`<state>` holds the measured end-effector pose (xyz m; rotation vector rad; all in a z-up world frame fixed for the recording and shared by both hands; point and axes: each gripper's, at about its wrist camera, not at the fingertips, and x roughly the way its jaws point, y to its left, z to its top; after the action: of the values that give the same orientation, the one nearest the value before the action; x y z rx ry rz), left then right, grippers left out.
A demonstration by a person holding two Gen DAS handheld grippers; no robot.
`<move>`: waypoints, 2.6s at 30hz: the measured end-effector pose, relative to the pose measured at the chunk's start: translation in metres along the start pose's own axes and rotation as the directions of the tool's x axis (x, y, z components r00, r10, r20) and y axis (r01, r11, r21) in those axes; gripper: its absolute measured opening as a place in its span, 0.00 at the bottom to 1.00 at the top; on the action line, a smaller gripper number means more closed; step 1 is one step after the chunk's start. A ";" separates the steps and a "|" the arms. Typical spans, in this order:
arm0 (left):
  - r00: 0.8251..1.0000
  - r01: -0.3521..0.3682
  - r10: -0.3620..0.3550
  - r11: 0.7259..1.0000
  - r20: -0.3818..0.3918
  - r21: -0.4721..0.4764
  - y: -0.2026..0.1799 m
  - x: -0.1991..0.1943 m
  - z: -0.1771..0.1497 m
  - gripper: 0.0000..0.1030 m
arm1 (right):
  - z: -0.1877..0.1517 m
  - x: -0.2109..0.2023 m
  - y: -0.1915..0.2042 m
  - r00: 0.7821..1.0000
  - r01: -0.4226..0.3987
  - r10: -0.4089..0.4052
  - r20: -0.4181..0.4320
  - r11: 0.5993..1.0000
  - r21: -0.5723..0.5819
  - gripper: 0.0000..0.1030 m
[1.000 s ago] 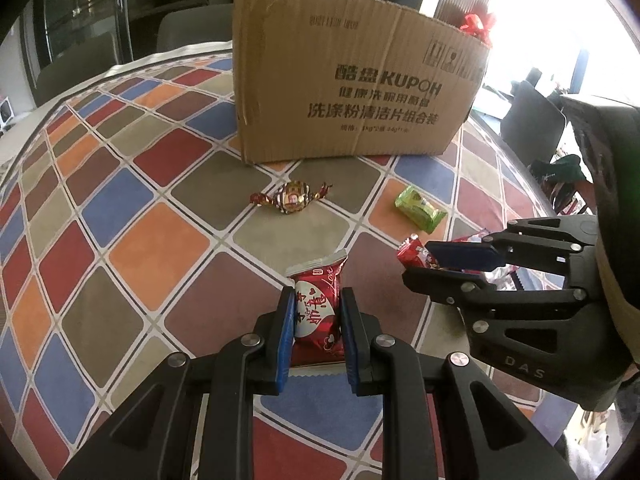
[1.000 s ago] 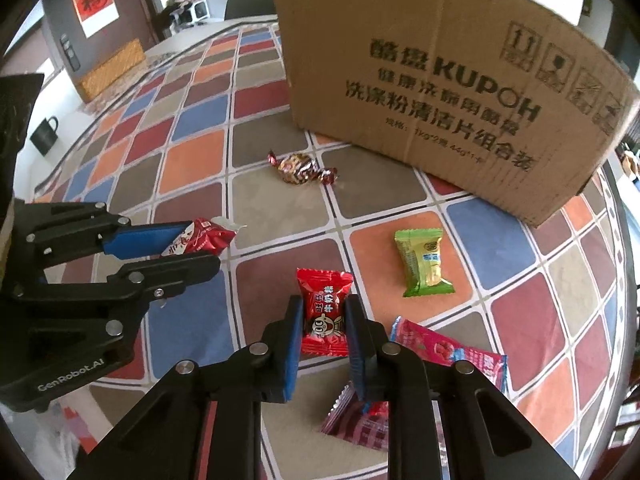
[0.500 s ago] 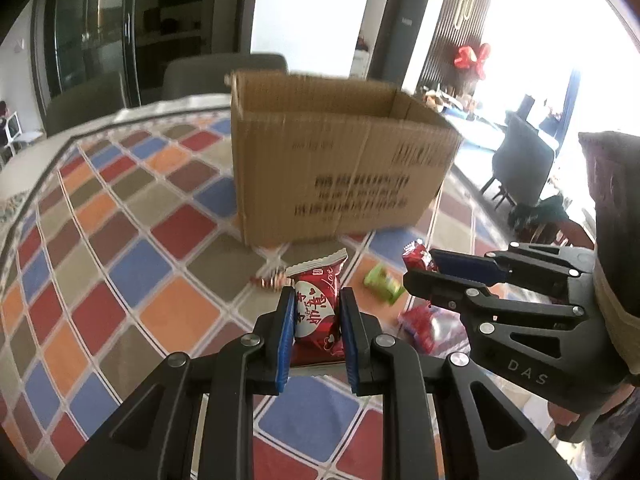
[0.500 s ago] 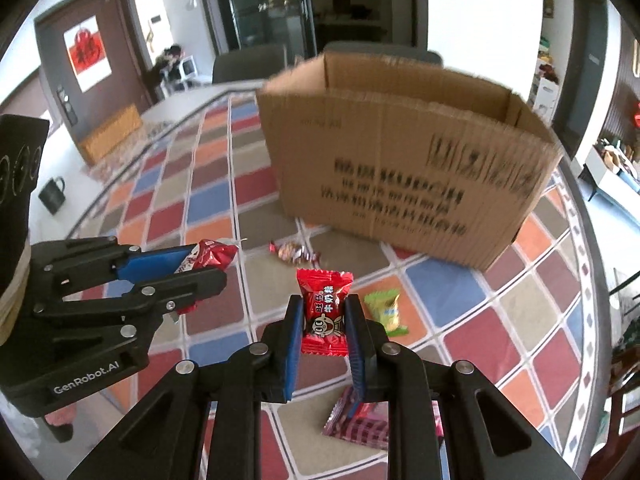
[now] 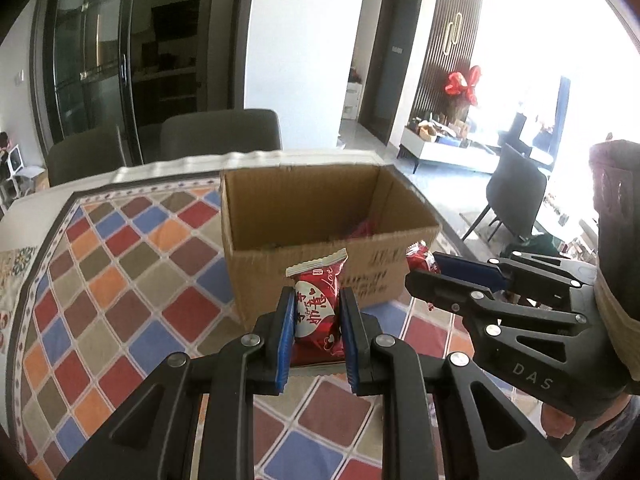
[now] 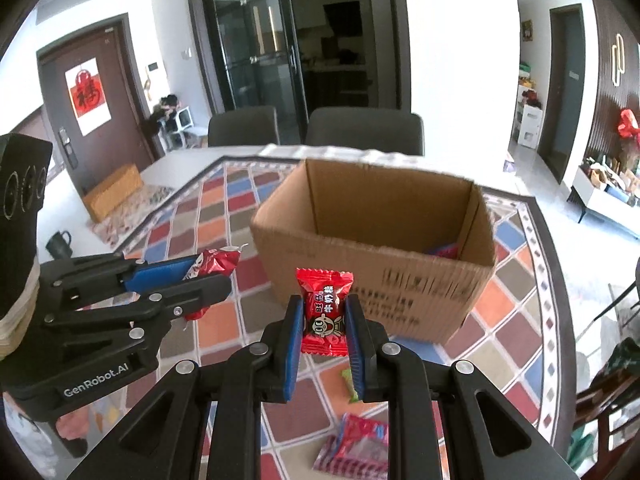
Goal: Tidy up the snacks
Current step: 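Carry both red candies over the box and open both tools to drop them, then move both tools back toward the green cracker pack and gold toffee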
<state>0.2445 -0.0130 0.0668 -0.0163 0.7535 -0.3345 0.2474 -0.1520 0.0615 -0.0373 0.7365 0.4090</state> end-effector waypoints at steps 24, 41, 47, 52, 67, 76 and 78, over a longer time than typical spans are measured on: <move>0.999 -0.009 0.010 0.999 -0.048 0.031 0.017 0.064 0.079 0.22 | 0.070 0.043 -0.040 0.999 0.031 -0.030 -0.013 0.997 0.065 0.21; 0.999 -0.052 0.052 0.995 0.004 0.083 0.015 0.054 0.067 0.39 | 0.060 0.046 -0.040 0.998 0.067 -0.066 -0.017 0.995 0.074 0.27; 0.999 -0.043 0.041 0.996 0.028 0.083 0.014 0.033 0.055 0.40 | 0.052 0.027 -0.029 0.994 0.098 -0.100 0.030 0.992 0.075 0.33; 0.999 -0.029 0.026 0.995 0.025 0.094 0.013 0.022 0.041 0.42 | 0.043 0.015 -0.018 0.993 0.103 -0.108 0.054 0.991 0.081 0.33; 0.999 -0.025 0.030 0.995 -0.042 0.101 0.018 0.025 -0.023 0.42 | -0.009 0.028 -0.003 0.993 0.121 -0.119 -0.026 0.987 0.103 0.38; 0.998 -0.001 0.007 0.996 -0.069 0.090 0.018 0.037 -0.053 0.44 | -0.037 0.039 -0.003 0.989 0.125 -0.116 -0.089 0.985 0.114 0.38; 0.998 -0.006 0.013 0.995 -0.065 0.097 0.017 0.039 -0.058 0.44 | -0.042 0.043 -0.004 0.989 0.119 -0.107 -0.105 0.985 0.123 0.38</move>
<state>0.2371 -0.0028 -0.0038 0.0904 0.8015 -0.3638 0.2501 -0.1477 0.0014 0.0226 0.8524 0.2516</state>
